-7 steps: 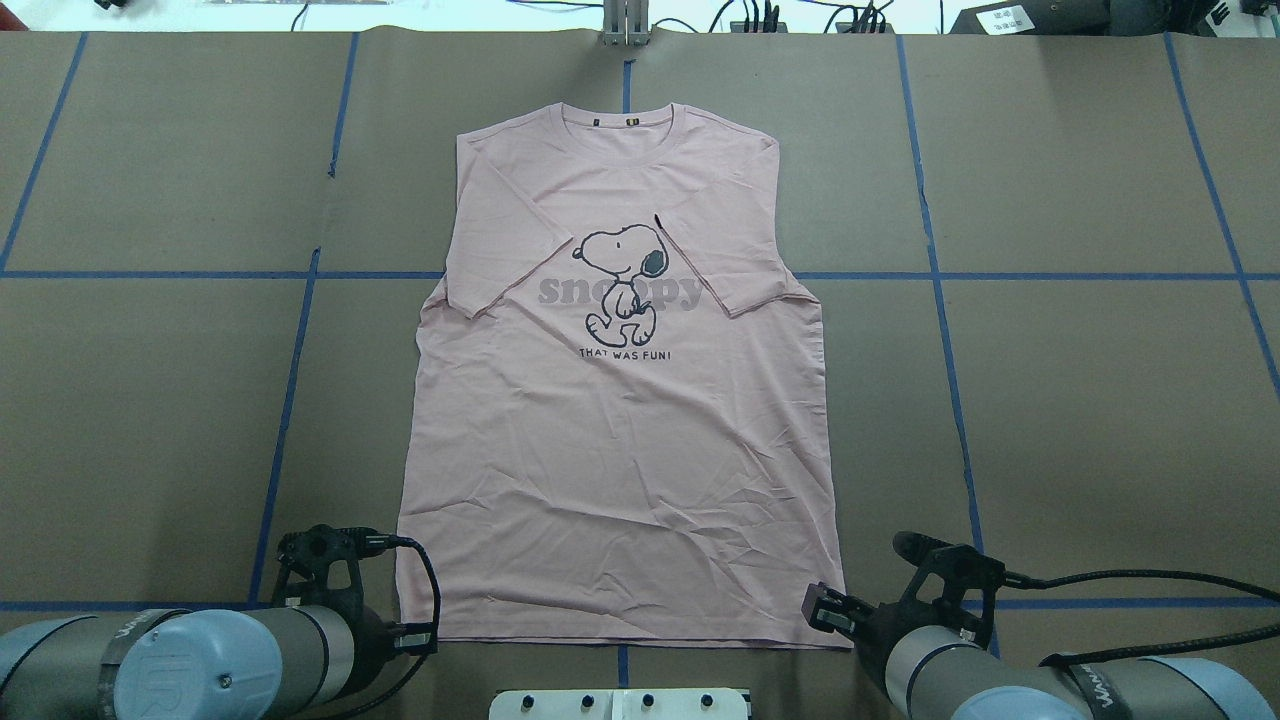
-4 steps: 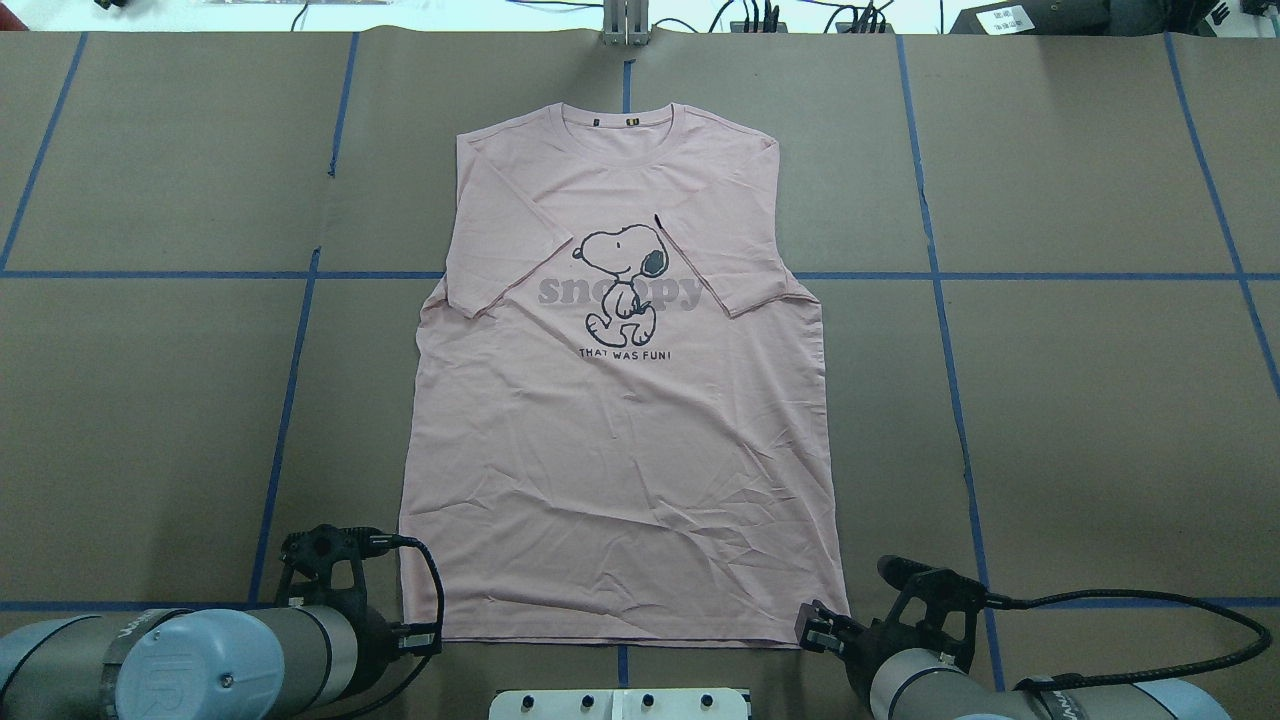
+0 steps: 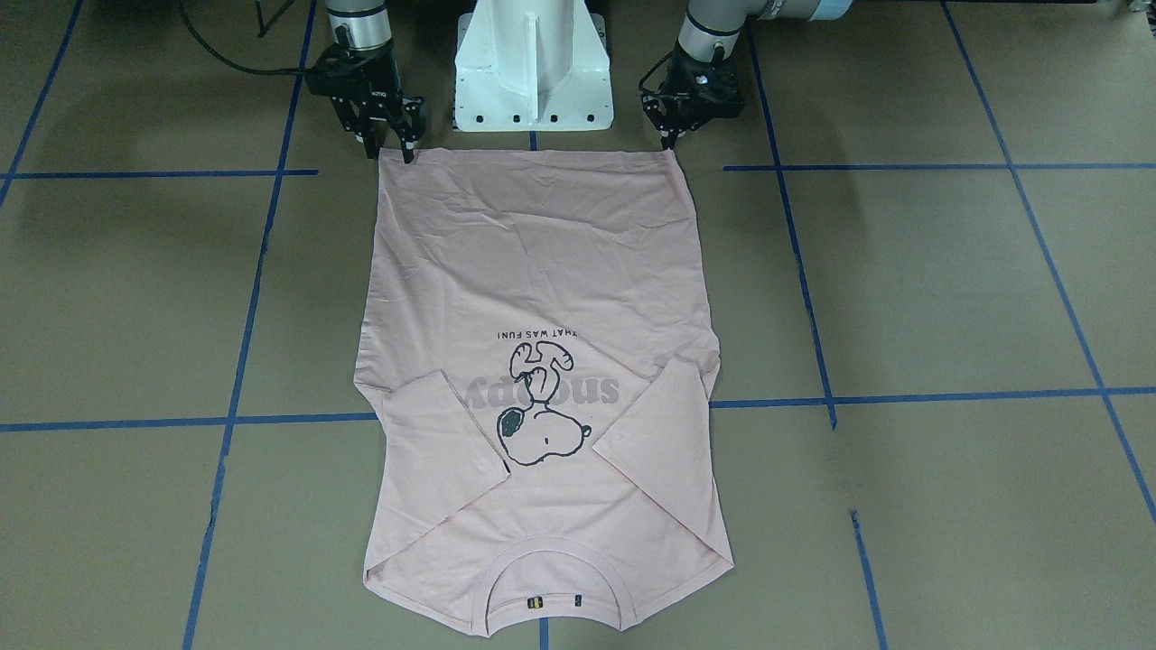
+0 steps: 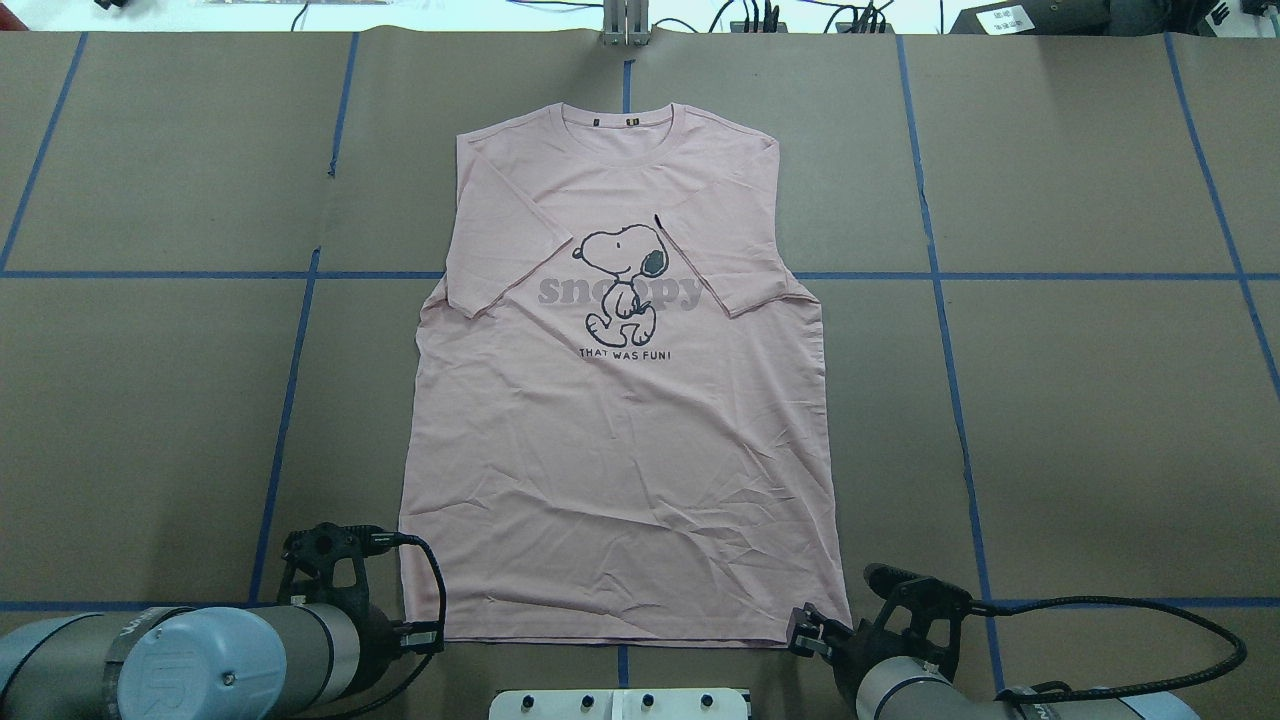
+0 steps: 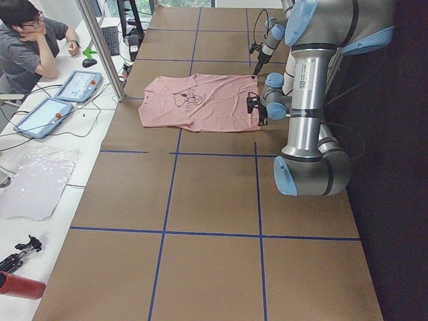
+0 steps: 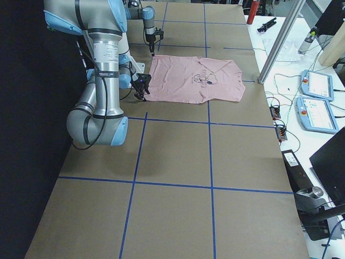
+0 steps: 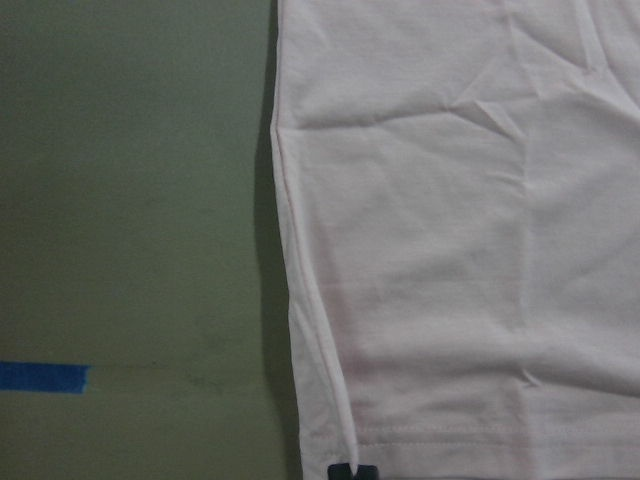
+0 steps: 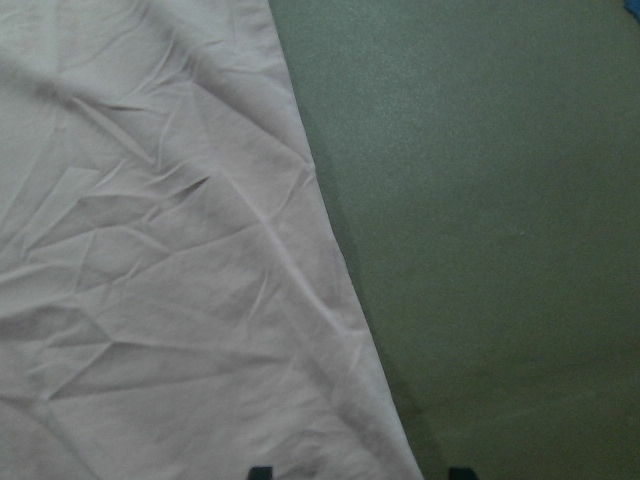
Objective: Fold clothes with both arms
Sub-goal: 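Grasp the hem corners nearest the robot with both grippers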
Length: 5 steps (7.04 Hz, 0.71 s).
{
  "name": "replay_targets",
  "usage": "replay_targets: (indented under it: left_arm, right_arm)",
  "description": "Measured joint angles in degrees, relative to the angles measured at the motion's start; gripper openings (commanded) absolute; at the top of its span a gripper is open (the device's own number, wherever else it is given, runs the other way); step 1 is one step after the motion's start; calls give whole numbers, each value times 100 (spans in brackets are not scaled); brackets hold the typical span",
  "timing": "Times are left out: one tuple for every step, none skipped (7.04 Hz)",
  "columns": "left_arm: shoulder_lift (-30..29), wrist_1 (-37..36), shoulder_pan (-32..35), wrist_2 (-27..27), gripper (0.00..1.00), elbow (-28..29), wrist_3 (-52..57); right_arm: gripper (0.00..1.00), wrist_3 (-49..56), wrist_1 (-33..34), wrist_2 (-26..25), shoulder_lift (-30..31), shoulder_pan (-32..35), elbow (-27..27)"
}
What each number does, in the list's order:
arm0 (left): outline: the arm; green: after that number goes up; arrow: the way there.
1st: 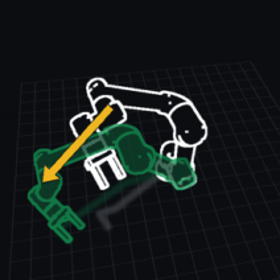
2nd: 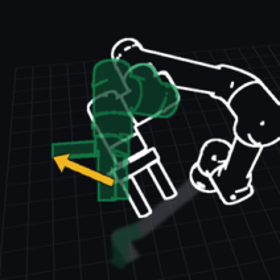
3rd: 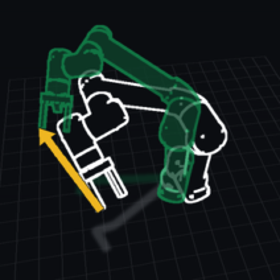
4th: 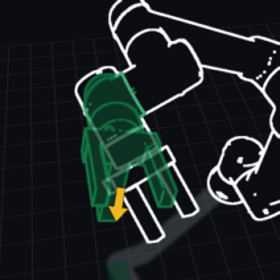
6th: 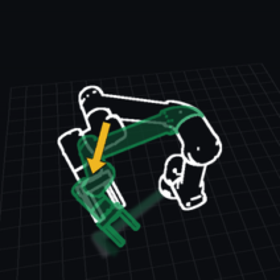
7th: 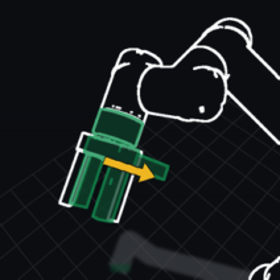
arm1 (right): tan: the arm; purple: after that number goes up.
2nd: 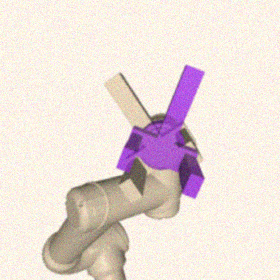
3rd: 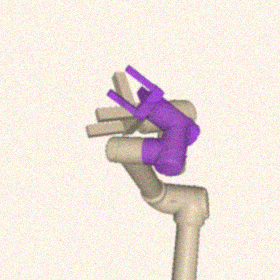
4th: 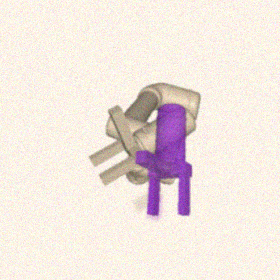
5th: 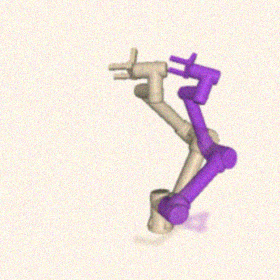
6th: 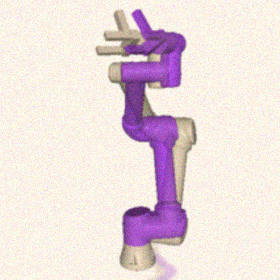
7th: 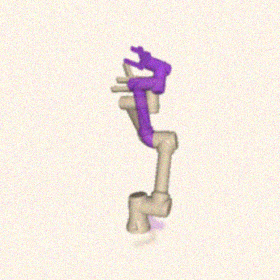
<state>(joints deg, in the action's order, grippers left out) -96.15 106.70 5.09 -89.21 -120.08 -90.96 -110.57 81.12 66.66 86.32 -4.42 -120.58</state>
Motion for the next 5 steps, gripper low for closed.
replay_targets:
  left_arm:
    - [0,2,0,0,0,-1,-1]
    - [-1,5,0,0,0,-2,-1]
    - [-1,6,0,0,0,-5,-1]
    - [-1,2,0,0,0,-6,-1]
    - [-1,2,0,0,0,-7,-1]
  right_arm:
    - [67,0,0,-6,27,5,-2]
    - [65,0,0,-6,43,7,2]
    - [63,-4,0,-6,46,2,23]
    - [58,-11,-2,-10,43,-2,55]
    - [33,-15,-4,-12,31,-4,76]
